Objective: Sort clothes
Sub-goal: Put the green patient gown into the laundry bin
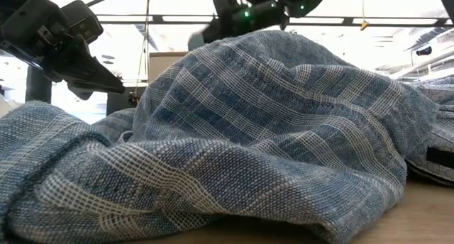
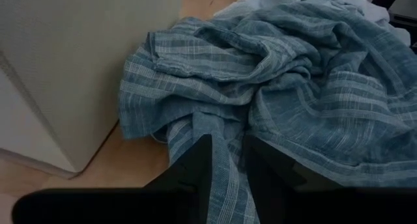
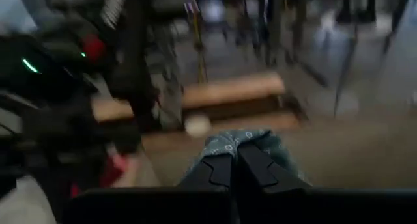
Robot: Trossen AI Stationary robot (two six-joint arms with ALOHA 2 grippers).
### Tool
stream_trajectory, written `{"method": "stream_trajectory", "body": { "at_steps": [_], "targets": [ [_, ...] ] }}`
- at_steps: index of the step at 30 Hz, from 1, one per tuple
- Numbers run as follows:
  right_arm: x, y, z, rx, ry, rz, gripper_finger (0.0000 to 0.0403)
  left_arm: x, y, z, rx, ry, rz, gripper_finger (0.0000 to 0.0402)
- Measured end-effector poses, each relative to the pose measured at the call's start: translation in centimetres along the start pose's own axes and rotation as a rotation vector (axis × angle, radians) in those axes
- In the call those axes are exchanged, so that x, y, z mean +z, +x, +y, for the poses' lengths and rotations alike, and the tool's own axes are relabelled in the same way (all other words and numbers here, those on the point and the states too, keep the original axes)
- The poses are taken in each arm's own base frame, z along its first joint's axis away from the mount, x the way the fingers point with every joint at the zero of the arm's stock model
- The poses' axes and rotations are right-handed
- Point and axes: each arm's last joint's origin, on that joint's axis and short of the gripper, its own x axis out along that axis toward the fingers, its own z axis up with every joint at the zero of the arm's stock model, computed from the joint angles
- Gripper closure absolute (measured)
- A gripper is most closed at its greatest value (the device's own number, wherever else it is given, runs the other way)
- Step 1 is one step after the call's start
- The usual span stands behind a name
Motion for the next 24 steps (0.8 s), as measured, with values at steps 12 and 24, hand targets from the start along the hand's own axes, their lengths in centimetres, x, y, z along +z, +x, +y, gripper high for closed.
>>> {"method": "stream_trajectory", "body": {
  "at_steps": [12, 24],
  "targets": [
    [-5.3, 0.9, -2.2, -0.154, 0.170, 0.384, 0.0372, 0.0, 0.0, 0.0, 0.000, -0.002, -0.002, 0.0307],
    [-3.8, -2.2, -3.2, -0.175, 0.164, 0.424, 0.0281, 0.0, 0.0, 0.0, 0.000, -0.005, -0.003, 0.0307]
  ]
}}
